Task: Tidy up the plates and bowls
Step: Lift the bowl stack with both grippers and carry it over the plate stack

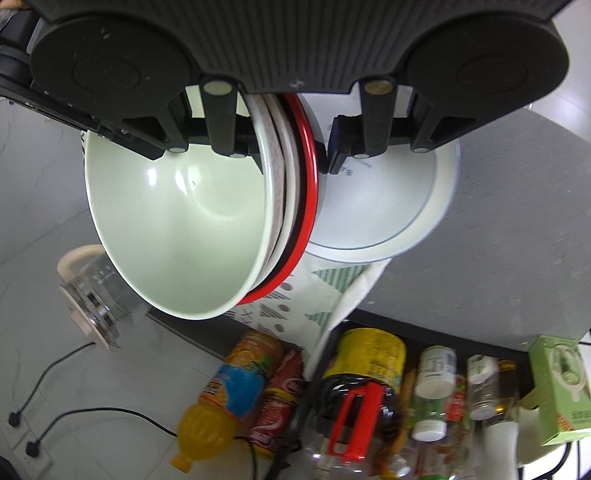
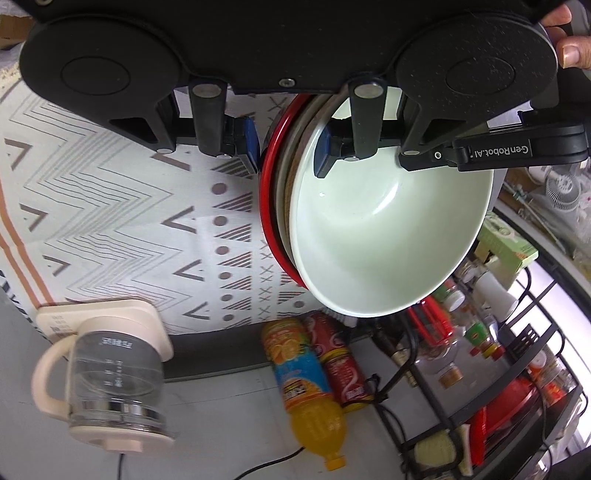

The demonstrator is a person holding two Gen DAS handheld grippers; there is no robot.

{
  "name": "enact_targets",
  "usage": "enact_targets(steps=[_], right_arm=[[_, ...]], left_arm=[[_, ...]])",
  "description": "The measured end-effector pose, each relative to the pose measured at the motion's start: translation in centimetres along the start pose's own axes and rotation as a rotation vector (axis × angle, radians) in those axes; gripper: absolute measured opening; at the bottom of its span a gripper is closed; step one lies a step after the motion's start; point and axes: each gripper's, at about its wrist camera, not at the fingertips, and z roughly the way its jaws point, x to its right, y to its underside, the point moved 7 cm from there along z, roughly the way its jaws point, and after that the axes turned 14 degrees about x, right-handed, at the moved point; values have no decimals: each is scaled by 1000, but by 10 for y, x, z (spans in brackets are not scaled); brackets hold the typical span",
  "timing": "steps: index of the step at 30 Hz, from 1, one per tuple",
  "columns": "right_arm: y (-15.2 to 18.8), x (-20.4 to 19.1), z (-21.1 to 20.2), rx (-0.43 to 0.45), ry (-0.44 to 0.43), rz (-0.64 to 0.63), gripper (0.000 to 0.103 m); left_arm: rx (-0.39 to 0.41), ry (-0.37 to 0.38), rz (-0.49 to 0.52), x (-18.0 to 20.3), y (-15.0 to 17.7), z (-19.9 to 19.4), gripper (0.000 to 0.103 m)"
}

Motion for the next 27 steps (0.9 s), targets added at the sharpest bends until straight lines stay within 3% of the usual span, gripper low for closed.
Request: enact_targets(steps=[16,27], right_arm=[[18,-36,32,-84,-70,-65,31],[28,-42,47,-130,-80,-65,31]], left_arm=[[-10,-95,-81,-45,5,0,30],[-38,-113,-104,-58,12,12,30]])
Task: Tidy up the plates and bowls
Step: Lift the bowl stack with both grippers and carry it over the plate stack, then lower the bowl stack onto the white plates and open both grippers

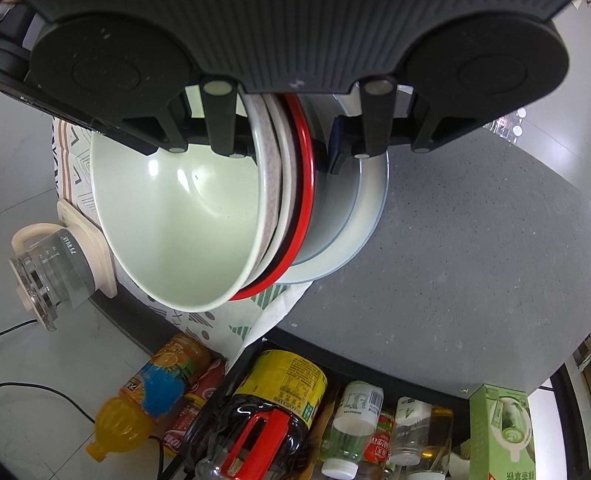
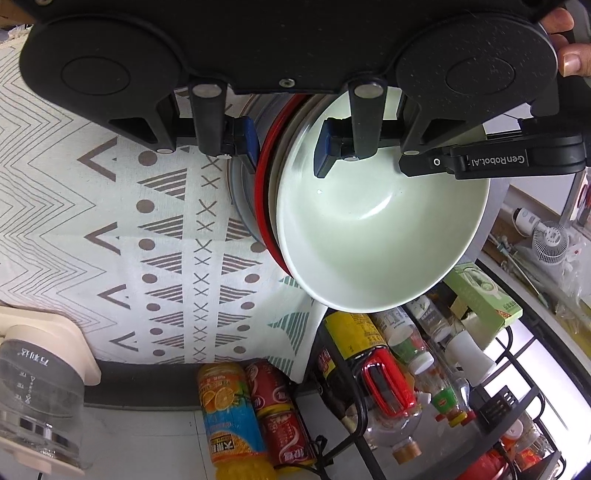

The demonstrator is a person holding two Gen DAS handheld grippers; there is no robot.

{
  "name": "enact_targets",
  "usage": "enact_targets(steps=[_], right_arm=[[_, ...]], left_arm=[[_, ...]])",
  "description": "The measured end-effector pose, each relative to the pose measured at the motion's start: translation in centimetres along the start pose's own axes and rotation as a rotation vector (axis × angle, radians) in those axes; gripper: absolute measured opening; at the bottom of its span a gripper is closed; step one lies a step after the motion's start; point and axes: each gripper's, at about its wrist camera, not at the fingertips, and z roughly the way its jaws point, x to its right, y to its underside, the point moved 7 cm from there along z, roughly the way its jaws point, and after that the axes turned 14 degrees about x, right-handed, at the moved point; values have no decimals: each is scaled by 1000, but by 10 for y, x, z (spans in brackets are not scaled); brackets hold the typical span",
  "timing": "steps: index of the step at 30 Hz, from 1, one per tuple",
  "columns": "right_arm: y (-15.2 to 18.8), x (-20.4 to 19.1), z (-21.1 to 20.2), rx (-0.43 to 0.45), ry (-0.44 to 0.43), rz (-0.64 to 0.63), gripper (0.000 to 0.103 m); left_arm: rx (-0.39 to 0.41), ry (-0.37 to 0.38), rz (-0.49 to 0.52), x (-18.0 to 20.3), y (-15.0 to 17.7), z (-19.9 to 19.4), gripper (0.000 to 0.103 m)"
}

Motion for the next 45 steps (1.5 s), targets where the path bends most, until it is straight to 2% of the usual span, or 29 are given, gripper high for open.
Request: enact_targets(steps=[16,23,26,28,31,34,38,40,45], right_arm=[[1,-3,10,-4,2,-1,31],[1,-8,12,6,9,-27,34],[1,-7,10,8,10,-23,34],[1,-7,9,9,9,-19,37],[0,-7,7,17,15,-19,43],[0,-8,4,23,16,-10,45],[-1,-9,0,40,25,-4,55],[-2,-8,-4,53,36,6,61],[-5,-1,-17,98,72,39,73]], left_arm=[[-17,-13,-39,-12,4,10,30],[-22,-5,-29,-10,3,11,34],[-14,0,-34,-11,2,8,41],[-4,-2,-31,-11,1,5,50],[6,2,-25,-11,-2,1,54],[14,-1,-23,-12,-4,-3,61],[37,6,-5,-11,-7,-8,71],[47,4,3,-11,-8,-10,79],[43,-10,56,-10,-11,-11,81]])
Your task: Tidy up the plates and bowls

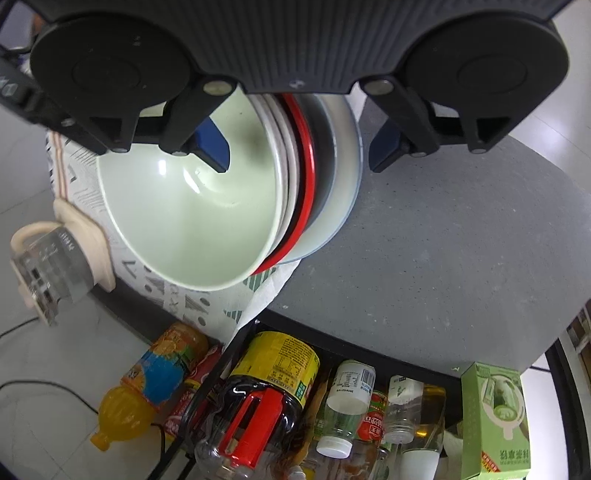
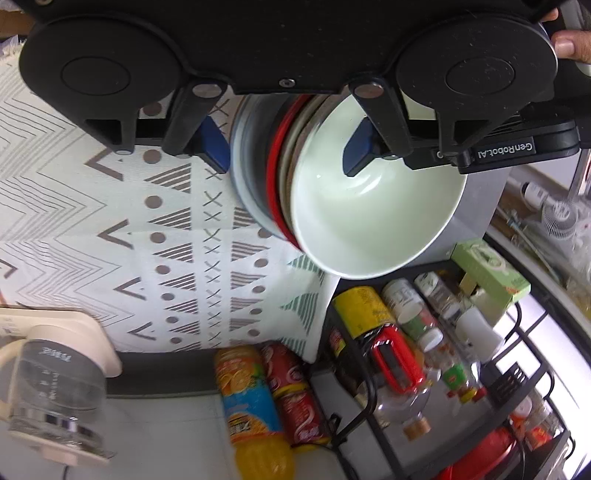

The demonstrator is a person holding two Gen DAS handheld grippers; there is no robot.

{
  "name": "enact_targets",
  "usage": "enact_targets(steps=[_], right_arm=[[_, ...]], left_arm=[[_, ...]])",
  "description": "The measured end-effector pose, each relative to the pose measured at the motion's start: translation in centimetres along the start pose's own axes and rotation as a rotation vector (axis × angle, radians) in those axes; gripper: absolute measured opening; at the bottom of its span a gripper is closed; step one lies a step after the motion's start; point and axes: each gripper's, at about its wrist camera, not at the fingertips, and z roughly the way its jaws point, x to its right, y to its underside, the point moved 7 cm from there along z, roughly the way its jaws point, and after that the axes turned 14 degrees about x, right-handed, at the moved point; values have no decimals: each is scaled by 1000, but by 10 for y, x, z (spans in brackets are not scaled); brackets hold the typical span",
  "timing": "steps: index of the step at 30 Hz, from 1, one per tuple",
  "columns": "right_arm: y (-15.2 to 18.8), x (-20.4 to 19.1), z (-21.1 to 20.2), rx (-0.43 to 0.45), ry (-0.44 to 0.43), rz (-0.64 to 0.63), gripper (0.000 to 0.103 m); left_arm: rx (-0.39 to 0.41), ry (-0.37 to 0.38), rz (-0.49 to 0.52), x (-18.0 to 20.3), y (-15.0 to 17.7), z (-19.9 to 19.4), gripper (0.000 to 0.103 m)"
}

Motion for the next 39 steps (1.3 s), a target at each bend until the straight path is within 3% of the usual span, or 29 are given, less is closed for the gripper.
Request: enact_targets(steps=[8,13,17,28,39], right_arm=[[-6,22,-32,82,65,93,95],[-8,35,-47,126,118,108,103],[-9,47,-59,151,158,127,103],[-4,70,-116,283,287,135,103],[42,59,-187,331,361,138,103]], left_arm=[[15,18,50,6,-7,-7,83],[60,32,106,16,-10,-18,95],[69,60,105,20,-11,-25,103],[121,113,172,30,6,-72,103],[134,176,227,24,41,-135,103]])
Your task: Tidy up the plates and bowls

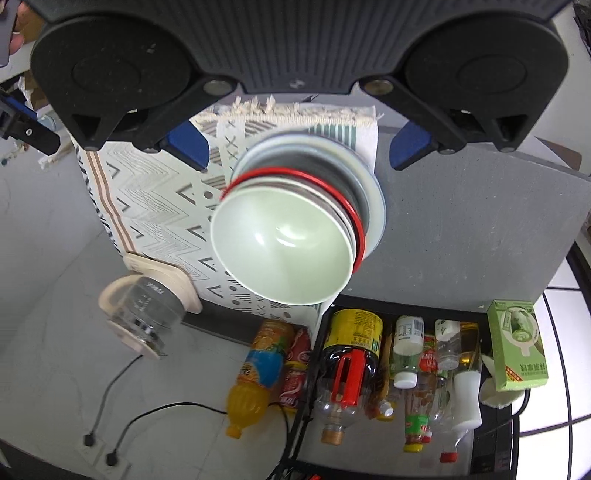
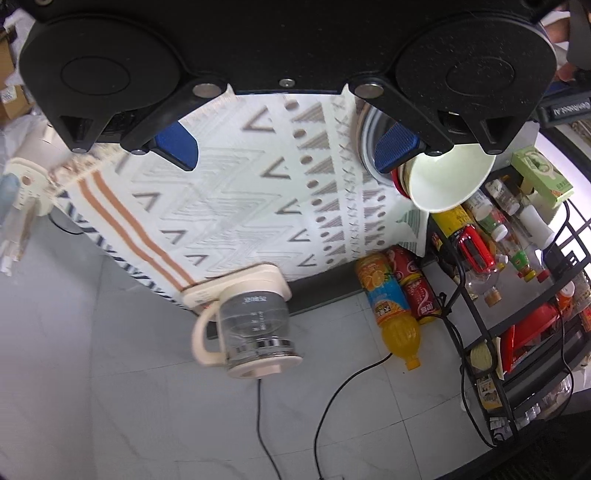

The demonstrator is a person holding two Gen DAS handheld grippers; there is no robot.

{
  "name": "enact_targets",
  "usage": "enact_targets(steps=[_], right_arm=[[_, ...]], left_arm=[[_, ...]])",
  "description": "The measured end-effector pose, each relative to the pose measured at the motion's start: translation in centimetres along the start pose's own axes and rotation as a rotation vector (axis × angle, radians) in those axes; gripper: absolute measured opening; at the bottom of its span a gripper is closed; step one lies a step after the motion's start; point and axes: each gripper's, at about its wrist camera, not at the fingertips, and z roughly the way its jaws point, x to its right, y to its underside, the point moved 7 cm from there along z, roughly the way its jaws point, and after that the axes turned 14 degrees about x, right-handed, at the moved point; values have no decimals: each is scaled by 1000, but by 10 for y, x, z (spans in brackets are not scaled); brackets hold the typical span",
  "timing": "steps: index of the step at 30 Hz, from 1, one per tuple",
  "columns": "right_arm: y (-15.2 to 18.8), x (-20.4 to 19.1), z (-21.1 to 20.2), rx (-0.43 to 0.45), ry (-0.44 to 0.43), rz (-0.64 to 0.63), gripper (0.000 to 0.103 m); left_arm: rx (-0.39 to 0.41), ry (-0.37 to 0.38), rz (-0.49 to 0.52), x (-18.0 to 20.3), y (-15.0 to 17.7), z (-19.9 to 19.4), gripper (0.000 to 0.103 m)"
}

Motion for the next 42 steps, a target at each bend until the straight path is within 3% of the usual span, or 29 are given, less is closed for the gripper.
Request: enact_targets(steps=[19,31,42], right_arm=[[32,-13,-104,53,-6,2,102],[46,-22,-143,73,-6,-9,102],[57,-33,-169,66,-27,-34,102]], left_arm=[[-3,73,51,-13,30,-88,103],[45,104,117,-16,39,-126,102],[85,83,169,-31,45,-151,102]])
